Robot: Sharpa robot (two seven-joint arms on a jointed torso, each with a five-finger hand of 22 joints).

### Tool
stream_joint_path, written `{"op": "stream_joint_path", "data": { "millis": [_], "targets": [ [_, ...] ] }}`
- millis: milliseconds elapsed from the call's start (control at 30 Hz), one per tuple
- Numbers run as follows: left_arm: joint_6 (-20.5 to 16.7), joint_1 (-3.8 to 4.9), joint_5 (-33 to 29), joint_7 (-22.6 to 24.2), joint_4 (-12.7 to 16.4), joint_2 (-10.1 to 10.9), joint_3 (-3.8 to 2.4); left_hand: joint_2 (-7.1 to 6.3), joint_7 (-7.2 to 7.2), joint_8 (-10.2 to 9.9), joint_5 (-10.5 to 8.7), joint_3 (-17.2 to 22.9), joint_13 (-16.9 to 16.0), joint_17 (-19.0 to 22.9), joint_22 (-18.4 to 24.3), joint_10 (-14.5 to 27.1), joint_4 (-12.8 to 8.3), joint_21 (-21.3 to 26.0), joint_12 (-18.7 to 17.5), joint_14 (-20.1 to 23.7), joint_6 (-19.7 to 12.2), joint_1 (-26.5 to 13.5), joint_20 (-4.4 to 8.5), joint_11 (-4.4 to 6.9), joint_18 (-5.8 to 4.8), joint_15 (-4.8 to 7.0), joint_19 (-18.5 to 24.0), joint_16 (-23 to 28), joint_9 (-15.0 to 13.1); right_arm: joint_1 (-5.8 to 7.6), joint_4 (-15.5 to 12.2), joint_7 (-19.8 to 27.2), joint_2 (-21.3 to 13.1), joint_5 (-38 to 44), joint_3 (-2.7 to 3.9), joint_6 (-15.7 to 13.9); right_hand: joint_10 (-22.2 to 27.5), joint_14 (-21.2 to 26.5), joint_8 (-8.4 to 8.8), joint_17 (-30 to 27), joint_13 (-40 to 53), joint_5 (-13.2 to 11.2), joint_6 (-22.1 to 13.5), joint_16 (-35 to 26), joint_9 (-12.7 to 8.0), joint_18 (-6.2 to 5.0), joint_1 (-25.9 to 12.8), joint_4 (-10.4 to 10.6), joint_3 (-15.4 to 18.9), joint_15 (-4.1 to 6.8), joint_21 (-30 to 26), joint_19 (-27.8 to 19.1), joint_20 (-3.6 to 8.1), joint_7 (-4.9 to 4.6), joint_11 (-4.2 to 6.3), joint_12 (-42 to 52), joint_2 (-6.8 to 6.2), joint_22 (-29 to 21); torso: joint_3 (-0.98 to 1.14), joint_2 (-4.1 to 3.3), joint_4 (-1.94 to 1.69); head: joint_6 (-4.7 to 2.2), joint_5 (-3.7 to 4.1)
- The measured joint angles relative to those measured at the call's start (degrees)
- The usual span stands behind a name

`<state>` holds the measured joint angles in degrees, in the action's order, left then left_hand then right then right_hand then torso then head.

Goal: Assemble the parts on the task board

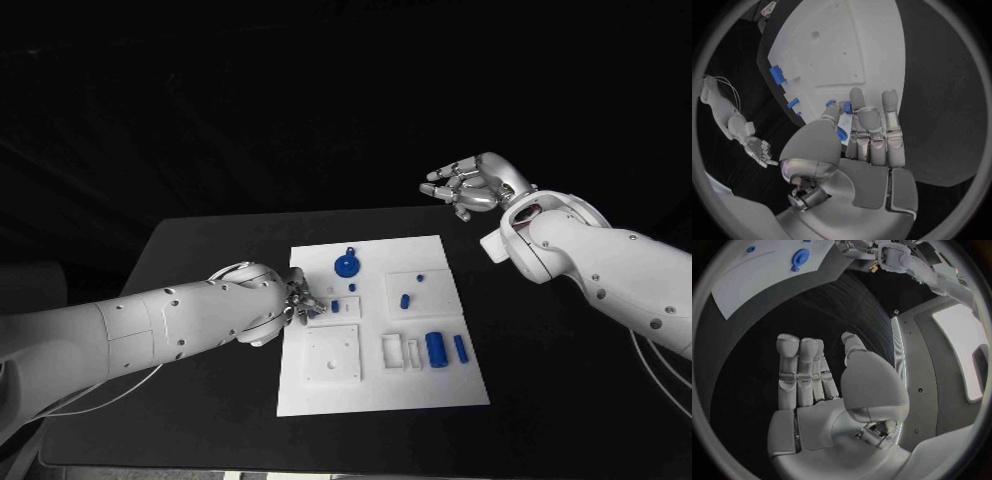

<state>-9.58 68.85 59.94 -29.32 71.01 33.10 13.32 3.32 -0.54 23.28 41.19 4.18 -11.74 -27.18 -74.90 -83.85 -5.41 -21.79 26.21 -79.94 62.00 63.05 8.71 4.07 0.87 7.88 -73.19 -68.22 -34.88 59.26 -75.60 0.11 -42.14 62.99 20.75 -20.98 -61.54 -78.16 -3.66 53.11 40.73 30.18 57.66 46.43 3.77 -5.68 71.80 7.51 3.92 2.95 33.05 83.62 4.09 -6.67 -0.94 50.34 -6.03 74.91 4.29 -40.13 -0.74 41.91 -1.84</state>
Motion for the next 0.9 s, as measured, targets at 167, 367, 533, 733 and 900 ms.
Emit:
{"op": "stream_joint_path", "data": {
  "millis": [167, 367, 533, 733, 900],
  "targets": [
    [-0.39, -0.04, -0.07, 0.46, 0.34, 0.24, 0.01, 0.73, 0.73, 0.0, 0.63, 1.05, 0.0, 0.01, -0.05, -0.22, 0.54, 0.0, -0.43, 0.0, -0.73, 1.07, 0.0, -0.22, 0.0, -0.01, 0.0, 0.0, 0.02, 0.0, 0.01, 0.0, 0.0, -0.01, 0.0, 0.0, 0.0, 0.0, 0.0, 0.0, 0.0, 0.0, 0.0, 0.0, 0.0, 0.0, 0.0, 0.0, 0.0, 0.0, 0.0, 0.0, 0.0, 0.0, 0.0, 0.0, 0.0, 0.0, -0.04, -0.01, -0.01, -0.08, -0.03],
    [-0.65, -0.34, -1.4, 2.47, 1.59, 1.92, -0.68, 1.82, 1.22, 0.97, -2.66, 2.85, 0.07, 0.03, -0.04, 0.01, 2.12, 0.0, -1.06, 0.32, -1.65, 0.31, -0.01, -0.44, -0.01, -0.33, 0.43, 0.0, 1.04, -0.03, 0.05, 0.02, 0.0, -0.04, 0.0, 0.02, 0.0, 0.0, 0.0, 0.0, 0.0, 0.0, 0.0, 0.0, 0.0, 0.0, 0.0, 0.0, 0.0, 0.0, 0.0, 0.0, 0.0, 0.0, 0.0, 0.0, 0.0, 0.0, -0.08, -0.01, 0.01, -0.27, -0.07],
    [-0.67, -0.35, -4.5, 6.18, 2.98, 3.68, -2.96, 2.5, 1.42, 1.29, -6.0, 2.86, 0.15, 0.07, -0.04, 0.02, 2.12, 0.0, -1.55, 0.62, -2.24, 0.99, -0.39, -0.44, 0.0, -0.59, 0.86, 0.0, 0.2, -0.09, 0.05, 0.07, -0.1, -0.08, 0.0, 0.05, 0.0, 0.0, 0.0, 0.0, 0.0, 0.0, 0.0, 0.0, 0.0, 0.0, 0.01, 0.0, 0.0, 0.0, 0.0, 0.0, 0.0, 0.0, 0.0, 0.0, 0.0, 0.0, -0.15, 0.06, -0.04, -0.57, 0.05],
    [-0.66, 0.27, -9.46, 11.98, 4.25, 5.38, -4.74, 3.17, 1.54, 1.29, -8.31, 2.86, -0.01, 0.07, -0.03, 0.11, 2.12, 0.0, -2.2, 1.17, -2.78, 1.65, -0.39, -0.53, 0.0, -0.77, 1.24, 0.0, 0.07, -0.2, -0.04, 0.14, -0.14, -0.11, 0.0, 0.11, 0.0, 0.0, 0.0, 0.0, 0.0, 0.0, 0.0, 0.0, 0.0, 0.0, 0.39, -0.83, -0.02, 0.0, 0.0, 0.0, 0.0, 0.0, 0.0, 0.0, 0.38, 0.0, -0.22, 0.1, -0.09, -1.01, -0.07],
    [-0.06, 0.8, -15.03, 18.51, 5.17, 6.95, -5.76, 3.98, 2.05, 1.28, -11.51, 2.86, -0.22, 0.03, -0.03, 0.12, 2.12, 0.0, -2.49, 1.75, -3.51, 2.46, -0.7, -0.54, -0.01, -0.93, 1.55, 0.0, 0.0, -0.63, -1.06, 0.25, -0.3, 0.11, 0.01, 0.37, 0.0, 0.0, 0.0, 0.06, 0.0, -0.07, 0.0, 0.0, 0.0, 0.0, 1.53, -5.33, -0.22, 0.0, 0.0, 0.21, 0.21, 0.0, 0.0, 0.0, 1.52, 0.0, -0.21, 0.1, -0.05, -1.46, -0.33]
  ]
}}
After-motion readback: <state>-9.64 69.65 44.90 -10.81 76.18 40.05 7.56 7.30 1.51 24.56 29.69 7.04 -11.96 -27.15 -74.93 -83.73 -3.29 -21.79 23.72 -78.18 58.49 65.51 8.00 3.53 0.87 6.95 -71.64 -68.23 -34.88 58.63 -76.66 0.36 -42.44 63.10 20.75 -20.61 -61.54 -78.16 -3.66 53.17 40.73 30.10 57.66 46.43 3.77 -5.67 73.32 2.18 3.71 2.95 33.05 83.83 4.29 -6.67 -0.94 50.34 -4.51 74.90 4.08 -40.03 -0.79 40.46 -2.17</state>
